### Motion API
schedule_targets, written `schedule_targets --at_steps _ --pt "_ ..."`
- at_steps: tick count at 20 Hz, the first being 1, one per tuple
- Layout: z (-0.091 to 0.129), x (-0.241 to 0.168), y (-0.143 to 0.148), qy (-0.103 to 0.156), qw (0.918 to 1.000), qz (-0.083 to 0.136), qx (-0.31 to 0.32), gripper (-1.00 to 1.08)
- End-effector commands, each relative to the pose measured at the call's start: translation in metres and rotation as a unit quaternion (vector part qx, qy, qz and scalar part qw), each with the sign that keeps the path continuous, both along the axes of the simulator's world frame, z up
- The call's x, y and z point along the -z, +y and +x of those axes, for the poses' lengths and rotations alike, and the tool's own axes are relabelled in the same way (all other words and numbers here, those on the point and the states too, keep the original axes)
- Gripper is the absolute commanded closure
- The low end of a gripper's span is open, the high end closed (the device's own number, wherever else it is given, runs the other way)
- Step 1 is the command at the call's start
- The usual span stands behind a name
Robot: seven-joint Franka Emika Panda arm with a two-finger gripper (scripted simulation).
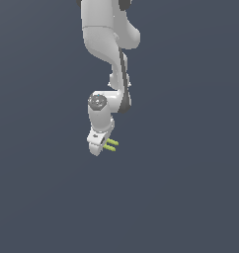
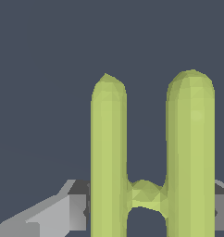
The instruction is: Pick up the object and move it to a goal position.
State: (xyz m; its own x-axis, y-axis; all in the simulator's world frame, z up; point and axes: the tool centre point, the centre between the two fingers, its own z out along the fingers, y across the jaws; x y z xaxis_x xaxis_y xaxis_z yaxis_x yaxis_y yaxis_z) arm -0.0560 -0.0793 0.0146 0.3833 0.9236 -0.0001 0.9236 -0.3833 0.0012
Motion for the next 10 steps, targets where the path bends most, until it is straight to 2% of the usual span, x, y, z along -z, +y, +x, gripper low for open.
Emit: schedule_targets --at_steps 1,10 --pt "-0.0004 0.0009 0.0002 0.001 1.0000 0.000 0.000 1.08" --pt "0.0072 -0.0070 0.0082 0.000 1.0000 0.000 0.000 1.08"
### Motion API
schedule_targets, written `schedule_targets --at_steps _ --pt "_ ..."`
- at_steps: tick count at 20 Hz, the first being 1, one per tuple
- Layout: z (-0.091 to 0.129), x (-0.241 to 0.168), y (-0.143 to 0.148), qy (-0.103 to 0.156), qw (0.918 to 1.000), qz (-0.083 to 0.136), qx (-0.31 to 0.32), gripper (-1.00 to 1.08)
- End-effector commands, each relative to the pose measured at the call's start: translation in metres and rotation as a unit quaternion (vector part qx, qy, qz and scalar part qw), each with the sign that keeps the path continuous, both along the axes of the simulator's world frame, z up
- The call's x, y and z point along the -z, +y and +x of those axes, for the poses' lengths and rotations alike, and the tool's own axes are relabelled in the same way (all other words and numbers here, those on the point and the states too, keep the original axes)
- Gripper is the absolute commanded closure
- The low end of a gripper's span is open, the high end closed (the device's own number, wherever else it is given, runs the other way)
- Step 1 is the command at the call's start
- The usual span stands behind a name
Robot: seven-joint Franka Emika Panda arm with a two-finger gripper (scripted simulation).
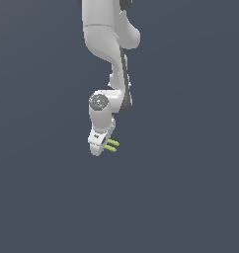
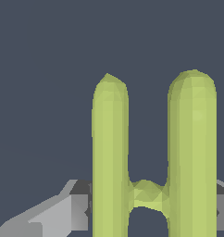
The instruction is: Pick up the object and move it to a goal position.
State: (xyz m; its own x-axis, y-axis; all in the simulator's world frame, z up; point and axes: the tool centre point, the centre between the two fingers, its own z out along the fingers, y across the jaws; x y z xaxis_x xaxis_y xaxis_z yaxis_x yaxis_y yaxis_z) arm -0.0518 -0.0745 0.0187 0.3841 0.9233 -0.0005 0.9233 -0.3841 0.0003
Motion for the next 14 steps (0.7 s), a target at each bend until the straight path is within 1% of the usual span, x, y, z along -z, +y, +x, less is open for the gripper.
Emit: schedule_targets --at_steps 1,7,14 --pt "0.006 -0.005 0.006 0.000 1.0000 0.000 0.000 1.08" --pt "0.029 -0.028 0.033 0.000 1.0000 0.000 -0.001 1.08" --pt "0.067 -0.065 0.074 0.000 1.0000 0.001 0.000 1.08"
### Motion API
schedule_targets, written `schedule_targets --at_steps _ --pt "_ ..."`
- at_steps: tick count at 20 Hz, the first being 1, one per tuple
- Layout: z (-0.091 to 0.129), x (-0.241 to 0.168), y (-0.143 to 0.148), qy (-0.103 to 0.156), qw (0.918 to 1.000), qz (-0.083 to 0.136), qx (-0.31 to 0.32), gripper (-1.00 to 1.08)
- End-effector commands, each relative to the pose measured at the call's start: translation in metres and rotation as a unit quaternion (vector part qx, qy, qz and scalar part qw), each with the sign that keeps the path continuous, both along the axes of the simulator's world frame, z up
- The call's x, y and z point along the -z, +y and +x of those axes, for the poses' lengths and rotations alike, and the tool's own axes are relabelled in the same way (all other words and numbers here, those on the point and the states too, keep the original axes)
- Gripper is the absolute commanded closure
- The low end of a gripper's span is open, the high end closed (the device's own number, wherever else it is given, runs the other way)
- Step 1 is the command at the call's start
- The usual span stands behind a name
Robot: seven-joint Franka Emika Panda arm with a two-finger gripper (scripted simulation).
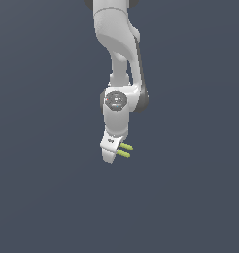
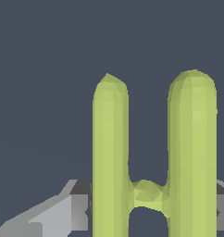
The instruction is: Pick up the object and move it to a goal position.
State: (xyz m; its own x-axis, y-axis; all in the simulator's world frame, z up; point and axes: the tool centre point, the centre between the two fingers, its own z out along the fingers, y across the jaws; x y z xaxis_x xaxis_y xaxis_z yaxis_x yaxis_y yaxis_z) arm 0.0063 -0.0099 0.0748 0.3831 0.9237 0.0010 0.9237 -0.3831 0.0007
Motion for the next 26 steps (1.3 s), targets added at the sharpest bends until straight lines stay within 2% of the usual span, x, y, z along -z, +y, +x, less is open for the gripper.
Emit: schedule_targets --at_steps 1,13,26 --pt "0.014 -0.014 0.016 0.000 1.0000 0.000 0.000 1.08" --pt "0.076 -0.070 0.080 0.000 1.0000 0.000 0.001 1.08" --pt "0.121 -0.109 0.124 0.000 1.0000 0.000 0.001 1.08"
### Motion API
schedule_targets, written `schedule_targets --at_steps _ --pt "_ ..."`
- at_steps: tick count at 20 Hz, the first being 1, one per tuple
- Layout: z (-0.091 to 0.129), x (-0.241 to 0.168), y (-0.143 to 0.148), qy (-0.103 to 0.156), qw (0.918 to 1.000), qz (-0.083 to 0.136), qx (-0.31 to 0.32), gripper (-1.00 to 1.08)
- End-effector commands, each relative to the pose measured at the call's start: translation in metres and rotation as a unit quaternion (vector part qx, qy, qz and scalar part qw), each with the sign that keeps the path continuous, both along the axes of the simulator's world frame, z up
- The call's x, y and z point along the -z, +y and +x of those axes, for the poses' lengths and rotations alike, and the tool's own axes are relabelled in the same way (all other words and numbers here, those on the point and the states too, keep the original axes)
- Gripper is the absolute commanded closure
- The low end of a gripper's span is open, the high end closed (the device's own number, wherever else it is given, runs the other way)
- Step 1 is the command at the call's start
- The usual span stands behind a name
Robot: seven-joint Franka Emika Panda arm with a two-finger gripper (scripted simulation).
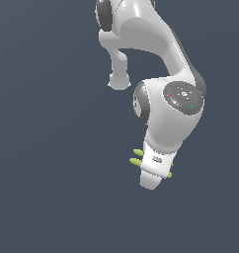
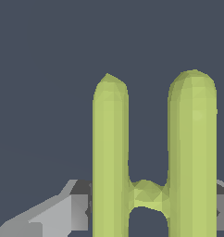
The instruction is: Pick up the object and move it to a goal position.
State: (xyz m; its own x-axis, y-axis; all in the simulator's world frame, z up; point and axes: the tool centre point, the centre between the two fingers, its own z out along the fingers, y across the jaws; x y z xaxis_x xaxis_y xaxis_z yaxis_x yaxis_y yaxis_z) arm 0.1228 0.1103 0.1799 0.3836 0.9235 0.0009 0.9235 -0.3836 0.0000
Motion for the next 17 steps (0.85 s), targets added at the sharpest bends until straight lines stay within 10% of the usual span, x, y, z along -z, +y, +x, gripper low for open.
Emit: schedule_targets --at_steps 1,17 --pt "0.007 -0.005 0.006 0.000 1.0000 0.000 0.000 1.08" --pt "0.022 -0.017 0.020 0.000 1.0000 0.000 0.000 1.08"
